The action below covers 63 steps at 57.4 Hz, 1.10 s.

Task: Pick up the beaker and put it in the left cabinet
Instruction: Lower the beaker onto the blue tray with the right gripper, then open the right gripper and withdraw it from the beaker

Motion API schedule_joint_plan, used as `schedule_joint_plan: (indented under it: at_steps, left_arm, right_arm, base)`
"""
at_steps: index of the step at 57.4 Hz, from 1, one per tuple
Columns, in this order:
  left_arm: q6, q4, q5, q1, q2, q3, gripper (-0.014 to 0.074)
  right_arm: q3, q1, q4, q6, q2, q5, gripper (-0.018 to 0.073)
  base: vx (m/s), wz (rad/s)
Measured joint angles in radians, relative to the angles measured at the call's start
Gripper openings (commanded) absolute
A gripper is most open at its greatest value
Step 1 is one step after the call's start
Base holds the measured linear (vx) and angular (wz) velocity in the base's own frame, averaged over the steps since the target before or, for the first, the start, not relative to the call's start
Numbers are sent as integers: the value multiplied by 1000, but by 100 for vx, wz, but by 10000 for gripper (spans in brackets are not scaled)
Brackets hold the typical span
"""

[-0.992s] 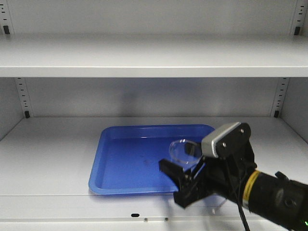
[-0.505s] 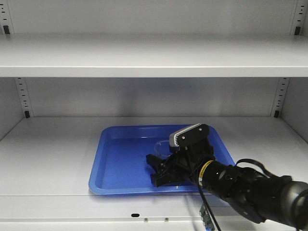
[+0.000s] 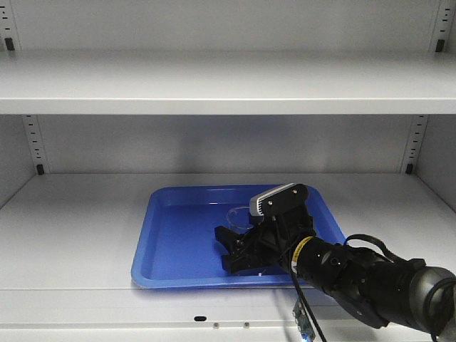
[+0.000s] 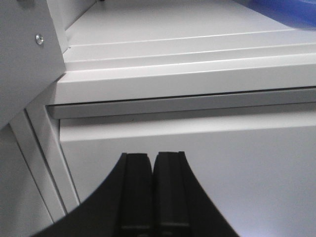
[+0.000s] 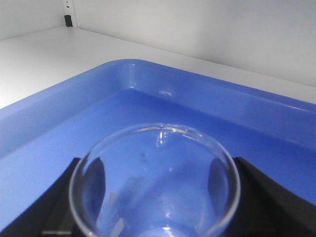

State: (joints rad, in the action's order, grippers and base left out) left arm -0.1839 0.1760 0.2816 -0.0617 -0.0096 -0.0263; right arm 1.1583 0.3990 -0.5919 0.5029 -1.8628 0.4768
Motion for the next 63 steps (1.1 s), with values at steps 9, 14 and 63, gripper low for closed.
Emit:
schedule_joint_plan:
  at_steps: [9, 14, 63]
  left_arm:
    - [0, 0, 0, 0, 0, 0, 4]
    - [0, 0, 0, 0, 0, 0, 4]
    - [0, 0, 0, 0, 0, 0, 4]
  right_arm:
    - [0, 0, -3, 9, 0, -9, 653]
    - [0, 0, -9, 11, 8, -12, 659]
    - [-213, 0, -90, 31, 392, -73, 631]
  base:
    - [0, 0]
    - [0, 0]
    - [0, 0]
